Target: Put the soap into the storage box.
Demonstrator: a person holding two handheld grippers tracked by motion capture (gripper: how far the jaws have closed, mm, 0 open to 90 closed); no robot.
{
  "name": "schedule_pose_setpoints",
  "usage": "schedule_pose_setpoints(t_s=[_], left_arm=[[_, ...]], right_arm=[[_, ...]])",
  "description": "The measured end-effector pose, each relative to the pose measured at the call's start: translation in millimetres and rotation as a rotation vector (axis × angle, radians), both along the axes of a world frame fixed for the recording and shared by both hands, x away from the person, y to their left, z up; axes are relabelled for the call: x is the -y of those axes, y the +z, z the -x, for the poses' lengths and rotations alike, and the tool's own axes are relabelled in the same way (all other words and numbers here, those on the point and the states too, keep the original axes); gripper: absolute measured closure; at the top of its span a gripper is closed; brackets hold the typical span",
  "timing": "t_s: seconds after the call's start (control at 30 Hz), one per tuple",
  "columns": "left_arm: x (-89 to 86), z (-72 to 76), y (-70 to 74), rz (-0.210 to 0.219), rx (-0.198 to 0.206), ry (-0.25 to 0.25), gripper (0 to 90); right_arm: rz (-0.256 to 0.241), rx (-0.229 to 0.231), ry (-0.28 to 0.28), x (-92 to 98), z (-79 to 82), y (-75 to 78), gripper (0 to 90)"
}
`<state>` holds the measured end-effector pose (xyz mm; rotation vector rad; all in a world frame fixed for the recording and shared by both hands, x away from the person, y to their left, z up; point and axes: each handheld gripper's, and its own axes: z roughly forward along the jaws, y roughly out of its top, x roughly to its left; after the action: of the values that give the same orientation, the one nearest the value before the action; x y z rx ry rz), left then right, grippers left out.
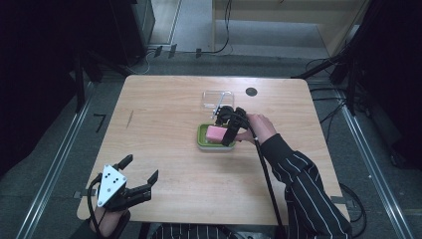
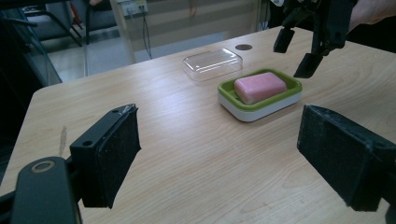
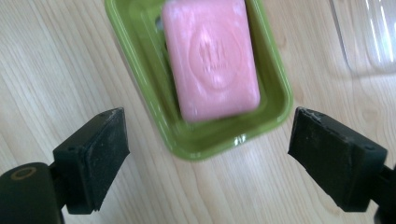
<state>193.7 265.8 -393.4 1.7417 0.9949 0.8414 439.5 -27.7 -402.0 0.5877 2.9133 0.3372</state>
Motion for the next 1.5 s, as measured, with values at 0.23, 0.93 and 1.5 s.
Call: schedule_pose_setpoints(t_s=[0.23,0.93,1.5], left_arm=[[0.7,-0.1,0.2,-0.003,0.001,-0.001,13.3],[2.3,-1.9,0.1,-0.003,-0.001,-0.009,13.3],[2.7,-2.4,0.3,0.0,0.001,-0.011,13.3]], right_arm=[[0.028,-0.007,-0.051,17.4,8.8,2.8,10.9],[0.116,-0.027,-0.173,59.9,44.9,1.1,10.5],[0.161,-0.087,-0.242,92.8,87.1,-26.1,11.6]])
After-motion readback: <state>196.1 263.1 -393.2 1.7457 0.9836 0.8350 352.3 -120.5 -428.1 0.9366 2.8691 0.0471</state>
